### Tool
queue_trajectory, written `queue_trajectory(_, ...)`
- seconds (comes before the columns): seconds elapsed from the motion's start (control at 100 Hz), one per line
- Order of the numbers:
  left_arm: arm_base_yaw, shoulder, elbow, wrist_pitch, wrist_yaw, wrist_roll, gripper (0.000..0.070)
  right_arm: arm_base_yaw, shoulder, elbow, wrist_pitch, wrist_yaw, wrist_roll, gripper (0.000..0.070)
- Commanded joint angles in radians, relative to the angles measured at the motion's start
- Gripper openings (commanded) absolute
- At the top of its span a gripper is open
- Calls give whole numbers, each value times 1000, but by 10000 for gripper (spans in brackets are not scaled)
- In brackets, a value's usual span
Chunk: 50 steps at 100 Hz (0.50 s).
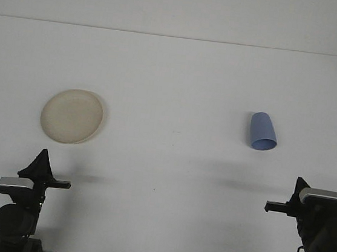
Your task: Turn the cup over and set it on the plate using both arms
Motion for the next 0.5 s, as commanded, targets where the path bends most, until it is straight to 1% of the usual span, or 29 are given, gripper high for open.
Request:
queue_trajectory(0.0,1,-1,-19,10,2,2,11,0,52,58,-56,-3,13,0)
queue_trajectory(0.18,1,-1,-19,11,2,2,11,0,155,133,-171,-3,14,0)
queue_trajectory(0.49,1,-1,-19,10,2,2,11,1,173,134,-180,0,14,0)
